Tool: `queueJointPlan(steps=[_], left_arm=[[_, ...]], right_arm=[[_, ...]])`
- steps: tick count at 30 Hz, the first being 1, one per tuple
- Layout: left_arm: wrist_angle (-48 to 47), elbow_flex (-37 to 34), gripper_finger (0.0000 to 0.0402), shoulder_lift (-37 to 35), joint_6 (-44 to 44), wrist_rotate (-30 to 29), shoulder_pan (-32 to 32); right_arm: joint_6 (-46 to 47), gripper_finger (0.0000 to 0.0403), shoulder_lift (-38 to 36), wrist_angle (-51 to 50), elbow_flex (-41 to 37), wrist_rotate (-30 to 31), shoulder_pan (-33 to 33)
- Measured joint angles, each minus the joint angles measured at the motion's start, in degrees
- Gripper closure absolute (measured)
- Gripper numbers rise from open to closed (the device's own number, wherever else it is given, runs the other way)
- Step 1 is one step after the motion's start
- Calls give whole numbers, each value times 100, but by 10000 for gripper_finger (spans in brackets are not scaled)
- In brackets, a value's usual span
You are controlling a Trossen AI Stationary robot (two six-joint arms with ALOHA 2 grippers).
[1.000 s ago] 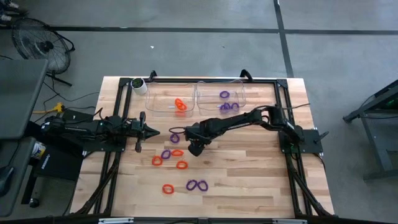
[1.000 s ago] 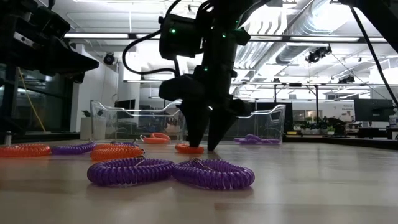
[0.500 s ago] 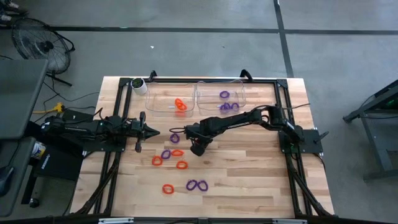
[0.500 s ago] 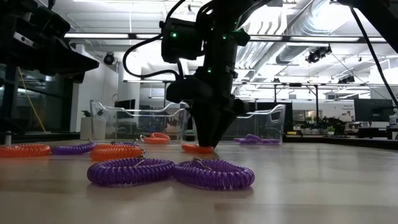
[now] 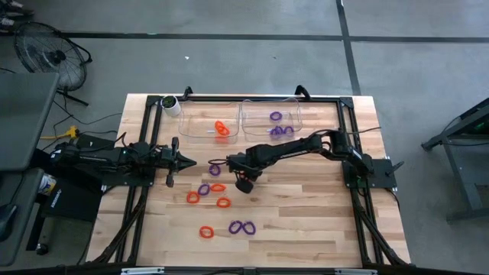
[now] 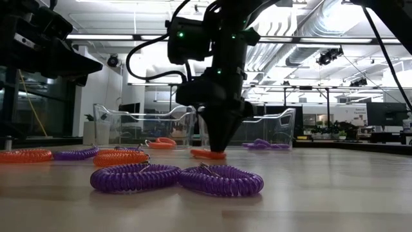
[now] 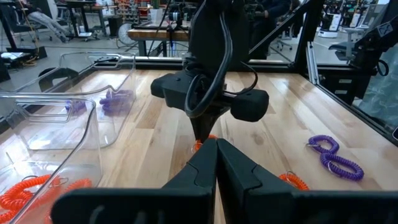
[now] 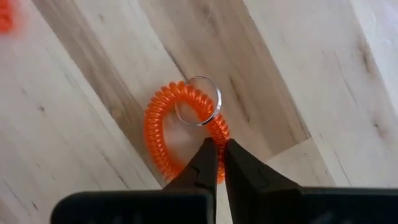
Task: Sort spring keychains
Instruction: Put the orange spring keychain into the left bin
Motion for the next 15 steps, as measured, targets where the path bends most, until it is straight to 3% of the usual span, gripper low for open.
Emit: queueJointPlan(steps=[6, 15], left_arm=[[-1, 0, 399, 0, 2, 0, 1], [0, 0, 399, -1, 2, 0, -1]], right_arm=[[-128, 401, -289, -262, -55, -10, 37], [-288, 402, -1228, -179, -25, 438, 98]])
